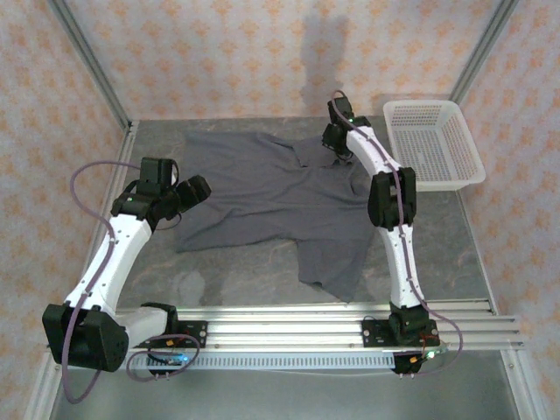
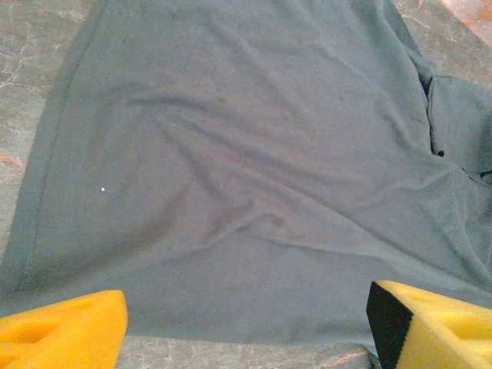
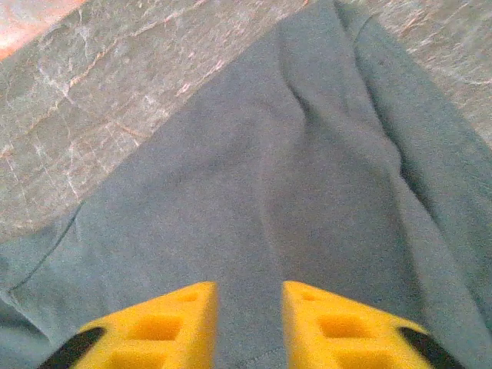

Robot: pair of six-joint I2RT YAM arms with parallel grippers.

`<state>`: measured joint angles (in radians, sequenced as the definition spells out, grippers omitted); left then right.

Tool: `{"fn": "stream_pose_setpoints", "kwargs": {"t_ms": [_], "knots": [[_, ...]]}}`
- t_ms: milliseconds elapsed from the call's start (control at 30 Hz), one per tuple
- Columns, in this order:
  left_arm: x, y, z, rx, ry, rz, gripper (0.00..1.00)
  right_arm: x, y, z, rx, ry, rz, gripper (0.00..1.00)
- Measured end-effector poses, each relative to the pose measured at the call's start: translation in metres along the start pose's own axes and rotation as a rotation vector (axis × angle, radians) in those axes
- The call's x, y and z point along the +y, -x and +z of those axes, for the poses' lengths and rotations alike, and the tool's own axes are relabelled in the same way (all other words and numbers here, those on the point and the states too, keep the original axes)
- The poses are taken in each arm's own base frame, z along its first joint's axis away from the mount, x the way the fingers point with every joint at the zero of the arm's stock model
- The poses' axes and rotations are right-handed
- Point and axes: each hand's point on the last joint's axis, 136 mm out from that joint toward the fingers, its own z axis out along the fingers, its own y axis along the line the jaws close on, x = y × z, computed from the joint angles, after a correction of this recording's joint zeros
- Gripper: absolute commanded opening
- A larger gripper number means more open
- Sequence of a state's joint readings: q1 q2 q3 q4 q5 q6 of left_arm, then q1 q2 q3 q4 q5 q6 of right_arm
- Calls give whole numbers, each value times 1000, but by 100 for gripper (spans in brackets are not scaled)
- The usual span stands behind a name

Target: Fold the inside-out t-shirt

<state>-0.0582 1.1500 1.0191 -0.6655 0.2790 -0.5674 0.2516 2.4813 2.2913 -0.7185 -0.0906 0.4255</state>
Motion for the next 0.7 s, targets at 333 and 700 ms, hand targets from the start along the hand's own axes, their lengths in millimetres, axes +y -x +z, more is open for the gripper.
{"fn": "stream_pose_setpoints", "kwargs": {"t_ms": [333,700], "knots": [[1,-1,1,1,5,-8,83,-36,-26,11,68,-111,-85,39],[3,0,1,-1,13,-8,83,-31,-29,11,88,-81,-81,0]]}}
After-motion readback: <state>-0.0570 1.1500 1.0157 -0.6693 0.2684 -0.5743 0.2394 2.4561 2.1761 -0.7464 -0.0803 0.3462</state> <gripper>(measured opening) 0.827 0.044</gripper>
